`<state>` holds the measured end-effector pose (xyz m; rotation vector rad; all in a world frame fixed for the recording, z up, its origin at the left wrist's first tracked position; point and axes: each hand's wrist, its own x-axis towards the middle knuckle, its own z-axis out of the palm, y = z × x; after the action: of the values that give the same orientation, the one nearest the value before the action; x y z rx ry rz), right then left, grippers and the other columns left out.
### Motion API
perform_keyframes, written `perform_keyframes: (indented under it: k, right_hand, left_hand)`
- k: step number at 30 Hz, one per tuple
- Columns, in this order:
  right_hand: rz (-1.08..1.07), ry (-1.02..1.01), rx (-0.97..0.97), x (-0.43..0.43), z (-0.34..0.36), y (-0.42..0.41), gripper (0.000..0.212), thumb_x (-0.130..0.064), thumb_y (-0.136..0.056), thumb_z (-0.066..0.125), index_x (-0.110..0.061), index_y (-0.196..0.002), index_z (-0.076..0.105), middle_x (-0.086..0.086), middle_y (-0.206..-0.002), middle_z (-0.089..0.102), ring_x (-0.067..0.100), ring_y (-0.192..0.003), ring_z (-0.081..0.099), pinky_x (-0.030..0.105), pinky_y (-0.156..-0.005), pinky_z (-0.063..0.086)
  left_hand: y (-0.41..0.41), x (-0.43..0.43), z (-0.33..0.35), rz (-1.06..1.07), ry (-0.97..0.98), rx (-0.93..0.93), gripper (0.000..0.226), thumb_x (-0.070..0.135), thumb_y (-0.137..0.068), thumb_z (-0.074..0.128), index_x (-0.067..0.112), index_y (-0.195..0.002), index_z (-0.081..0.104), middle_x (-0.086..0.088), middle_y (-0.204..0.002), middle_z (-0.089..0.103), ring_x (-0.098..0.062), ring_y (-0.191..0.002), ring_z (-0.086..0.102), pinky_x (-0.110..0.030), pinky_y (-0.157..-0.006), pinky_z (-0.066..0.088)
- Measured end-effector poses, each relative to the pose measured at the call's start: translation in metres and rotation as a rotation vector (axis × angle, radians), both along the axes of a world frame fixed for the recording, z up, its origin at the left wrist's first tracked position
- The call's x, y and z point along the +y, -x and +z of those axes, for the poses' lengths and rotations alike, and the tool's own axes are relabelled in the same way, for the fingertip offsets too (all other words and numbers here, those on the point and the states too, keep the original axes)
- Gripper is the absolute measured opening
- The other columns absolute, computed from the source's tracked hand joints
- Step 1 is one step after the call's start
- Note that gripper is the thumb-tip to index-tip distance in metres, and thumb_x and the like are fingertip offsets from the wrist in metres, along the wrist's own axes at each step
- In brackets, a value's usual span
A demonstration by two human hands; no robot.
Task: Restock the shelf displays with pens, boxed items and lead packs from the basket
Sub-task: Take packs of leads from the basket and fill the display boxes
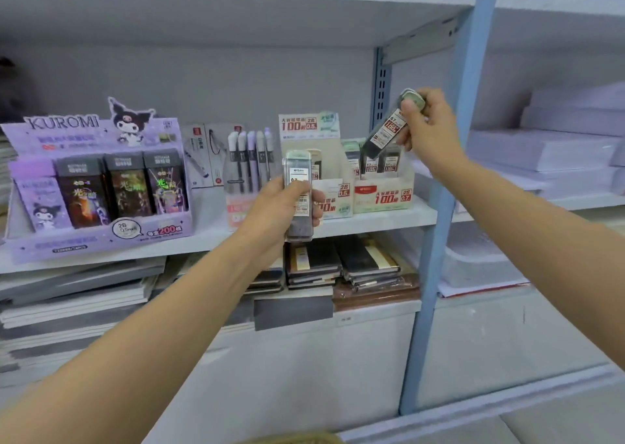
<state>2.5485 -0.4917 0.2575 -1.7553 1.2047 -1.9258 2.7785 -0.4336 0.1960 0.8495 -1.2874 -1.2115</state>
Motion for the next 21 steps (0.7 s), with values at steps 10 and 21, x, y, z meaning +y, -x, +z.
perform_keyframes:
  k: [10,21]
  right_hand:
    - [0.031,-0.127,0.278,-0.042,-0.015,0.002,0.017,-0.021,-0.103,0.043,-0.011,-0.116,0.049,0.006,-0.089,0.062,0.005,-0.059,0.058,0.016,-0.048,0.045]
    - [0.106,-0.169,0.374,-0.047,-0.022,0.007,0.017,-0.023,-0.103,0.042,-0.018,-0.117,0.051,0.002,-0.088,0.062,0.013,-0.068,0.059,0.027,-0.06,0.052]
  left_hand:
    - [0.015,-0.028,0.008,-0.013,0.013,-0.028,0.017,0.015,-0.099,0.051,0.012,-0.115,0.055,0.0,-0.074,0.067,-0.012,-0.058,0.061,-0.028,-0.056,0.053]
    - [0.018,-0.039,0.001,-0.047,0.027,-0.01,0.009,0.017,-0.098,0.053,0.018,-0.107,0.057,0.003,-0.074,0.07,-0.011,-0.06,0.064,-0.031,-0.062,0.057]
